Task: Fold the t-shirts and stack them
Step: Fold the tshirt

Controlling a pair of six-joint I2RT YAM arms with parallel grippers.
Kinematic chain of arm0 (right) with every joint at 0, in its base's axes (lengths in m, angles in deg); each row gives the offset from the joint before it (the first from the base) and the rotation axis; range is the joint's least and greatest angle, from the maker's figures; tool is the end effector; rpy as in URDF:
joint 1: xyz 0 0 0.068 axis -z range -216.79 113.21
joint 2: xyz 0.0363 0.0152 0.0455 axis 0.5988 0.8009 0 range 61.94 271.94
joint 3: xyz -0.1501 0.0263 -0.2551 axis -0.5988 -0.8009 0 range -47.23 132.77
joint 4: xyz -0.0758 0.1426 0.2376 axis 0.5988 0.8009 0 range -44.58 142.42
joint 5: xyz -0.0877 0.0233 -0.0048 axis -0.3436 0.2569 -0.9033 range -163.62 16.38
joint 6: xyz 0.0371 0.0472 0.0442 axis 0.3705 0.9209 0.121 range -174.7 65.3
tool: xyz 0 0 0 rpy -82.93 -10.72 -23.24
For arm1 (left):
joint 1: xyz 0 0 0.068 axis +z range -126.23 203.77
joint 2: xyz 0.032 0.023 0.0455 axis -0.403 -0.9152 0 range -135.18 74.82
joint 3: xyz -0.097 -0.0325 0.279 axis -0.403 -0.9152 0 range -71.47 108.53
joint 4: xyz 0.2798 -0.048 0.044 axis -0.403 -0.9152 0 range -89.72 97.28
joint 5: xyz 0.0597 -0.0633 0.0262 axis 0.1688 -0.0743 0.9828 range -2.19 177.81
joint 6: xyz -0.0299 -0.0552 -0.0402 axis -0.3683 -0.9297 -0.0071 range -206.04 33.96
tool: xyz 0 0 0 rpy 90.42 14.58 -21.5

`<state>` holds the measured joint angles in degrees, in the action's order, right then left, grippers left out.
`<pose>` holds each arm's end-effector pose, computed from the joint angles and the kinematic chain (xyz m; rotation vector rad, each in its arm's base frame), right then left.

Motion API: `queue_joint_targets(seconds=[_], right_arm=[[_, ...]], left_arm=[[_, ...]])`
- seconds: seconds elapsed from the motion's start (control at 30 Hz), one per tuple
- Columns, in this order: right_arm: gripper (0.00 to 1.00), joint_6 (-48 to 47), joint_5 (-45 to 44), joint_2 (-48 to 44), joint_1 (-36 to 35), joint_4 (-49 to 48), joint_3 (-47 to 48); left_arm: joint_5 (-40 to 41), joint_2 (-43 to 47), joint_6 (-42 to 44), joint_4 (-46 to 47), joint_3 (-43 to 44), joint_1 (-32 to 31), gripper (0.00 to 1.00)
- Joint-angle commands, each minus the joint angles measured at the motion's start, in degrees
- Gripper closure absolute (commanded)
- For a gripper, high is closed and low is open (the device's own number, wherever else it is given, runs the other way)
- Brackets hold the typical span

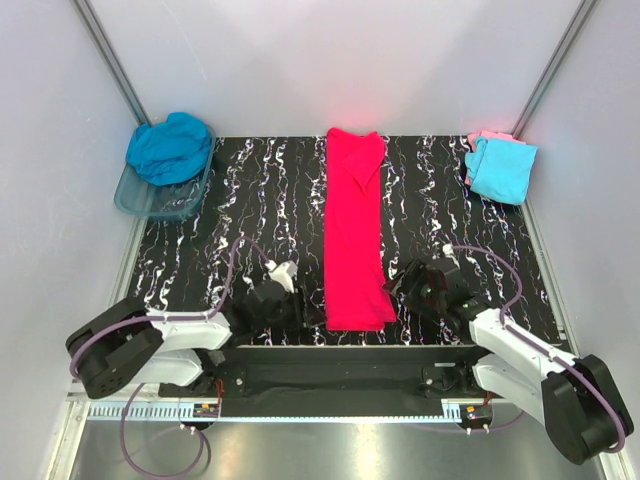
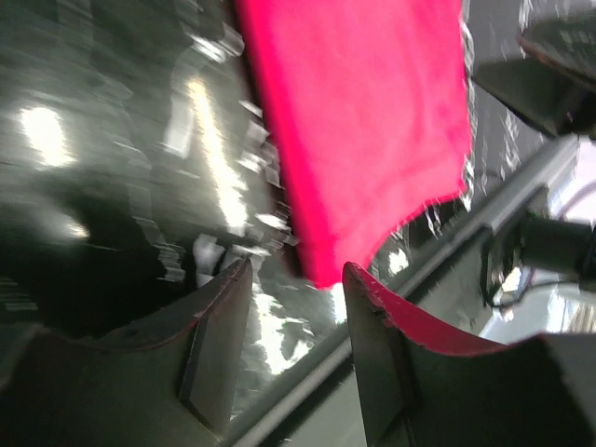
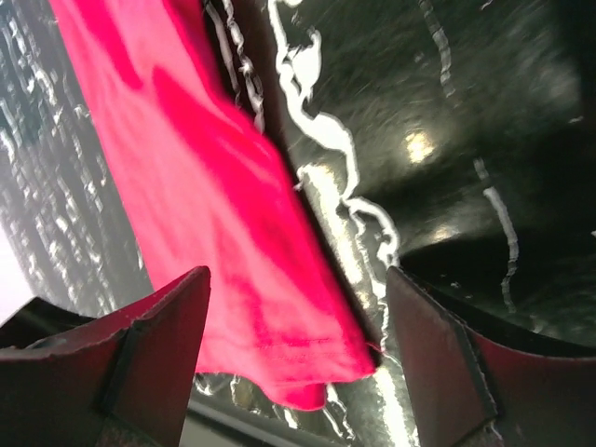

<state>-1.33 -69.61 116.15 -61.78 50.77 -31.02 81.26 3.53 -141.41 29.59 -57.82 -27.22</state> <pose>0.1809 0.0892 0.1338 0.5652 2.3869 0.7349 0.1424 -0.1870 0.1107 -0.0212 2.4358 -1.0909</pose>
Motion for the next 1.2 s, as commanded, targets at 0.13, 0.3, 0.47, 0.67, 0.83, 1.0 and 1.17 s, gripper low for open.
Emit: queue_joint_targets(seconds=[0.13, 0.3, 0.47, 0.67, 0.83, 1.0, 1.17], right_arm=[[0.20, 1.0, 7.1, -1.2, 0.0, -0.7, -5.7], [0.22, 1.7, 8.8, -3.4, -0.4, 0.5, -7.2], [0.22, 3.1, 8.2, -4.6, -1.5, 1.2, -7.7], [0.23, 8.3, 4.3, -1.1, -9.9, -2.7, -8.5], [0.24, 11.1, 0.3, 2.9, -15.8, -4.8, -7.2], [0.26, 11.3, -2.6, -0.8, -15.8, -0.6, -6.7], [0.39, 12.1, -3.7, -4.1, -15.8, 1.4, -6.9]], left_arm=[[6.4, -10.5, -4.7, 11.9, 0.4, -7.7, 0.49], [6.1, -15.6, -5.5, 17.1, 1.3, -8.2, 0.49], [6.4, -16.1, -4.8, 16.0, 2.3, -8.2, 0.49], [6.6, -11.8, -3.5, 11.3, 2.4, -8.2, 0.49], [10.3, -5.0, -1.9, 4.7, 2.3, -8.2, 0.50], [13.0, 0.7, -0.5, -0.3, 2.2, -8.2, 0.49], [13.8, 3.0, -0.5, -1.4, 1.0, -8.2, 0.49]])
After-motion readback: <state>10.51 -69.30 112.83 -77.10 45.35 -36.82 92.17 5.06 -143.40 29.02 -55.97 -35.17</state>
